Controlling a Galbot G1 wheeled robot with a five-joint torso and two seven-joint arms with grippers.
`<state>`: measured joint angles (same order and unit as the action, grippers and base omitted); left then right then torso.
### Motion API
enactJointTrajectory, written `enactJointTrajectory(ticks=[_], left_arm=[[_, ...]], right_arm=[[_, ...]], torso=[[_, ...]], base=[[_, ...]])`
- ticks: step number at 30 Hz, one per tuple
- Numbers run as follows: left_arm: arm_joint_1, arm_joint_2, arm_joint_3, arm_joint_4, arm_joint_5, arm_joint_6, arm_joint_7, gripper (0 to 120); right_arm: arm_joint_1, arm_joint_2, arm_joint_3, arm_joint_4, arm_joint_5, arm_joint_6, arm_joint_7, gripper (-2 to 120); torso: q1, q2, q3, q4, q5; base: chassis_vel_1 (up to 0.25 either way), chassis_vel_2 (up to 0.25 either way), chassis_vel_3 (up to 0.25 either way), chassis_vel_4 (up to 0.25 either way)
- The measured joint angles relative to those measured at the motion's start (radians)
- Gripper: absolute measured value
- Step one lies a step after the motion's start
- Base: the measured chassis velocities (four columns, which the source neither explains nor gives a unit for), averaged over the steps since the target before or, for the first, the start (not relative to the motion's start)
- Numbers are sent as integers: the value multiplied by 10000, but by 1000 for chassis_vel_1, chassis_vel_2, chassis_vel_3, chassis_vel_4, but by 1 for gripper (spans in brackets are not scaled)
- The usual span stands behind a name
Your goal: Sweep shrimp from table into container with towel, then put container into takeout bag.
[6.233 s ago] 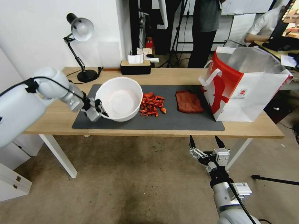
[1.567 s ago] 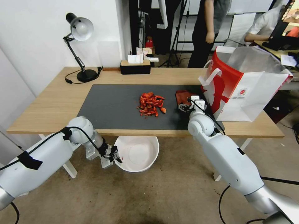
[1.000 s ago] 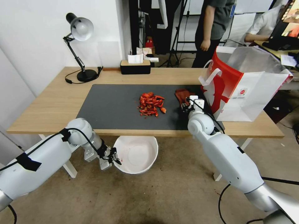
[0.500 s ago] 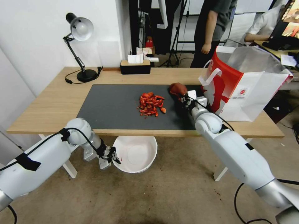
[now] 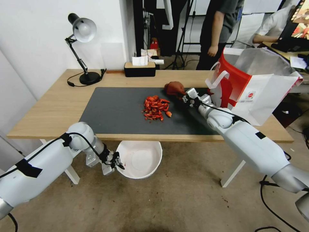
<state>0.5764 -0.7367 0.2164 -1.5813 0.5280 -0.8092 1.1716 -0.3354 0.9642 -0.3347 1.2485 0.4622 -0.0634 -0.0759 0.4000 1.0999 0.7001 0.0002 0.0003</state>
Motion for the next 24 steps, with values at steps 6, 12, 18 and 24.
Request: enactJointTrajectory(ticks=[6,12,18,24], left_arm=[[-373,-283,245,129,593,-149,-87,0],[-749,-850,789,422,790,-151,-74,0],[-923,-1161,1061,536,855,-151,66,0],[-1063,-1357,1227,732,836,-150,74,0]], right_arm=[[320,-169,-667,-192,-51,338,-220,8],[401,-199,-802,-388,-123,482,-616,8],[255,-199,-807,-377,-123,479,-825,8],[92,-351,-806,-237,-113,484,-1005,8]], torso=[[0,1,-1,-2,-2],[0,0,0,-4,-3],[0,1,-1,-2,-2],[0,1,-2,-1,-2]], base=[[0,0,0,0],[0,0,0,0],[0,0,0,0],[0,0,0,0]])
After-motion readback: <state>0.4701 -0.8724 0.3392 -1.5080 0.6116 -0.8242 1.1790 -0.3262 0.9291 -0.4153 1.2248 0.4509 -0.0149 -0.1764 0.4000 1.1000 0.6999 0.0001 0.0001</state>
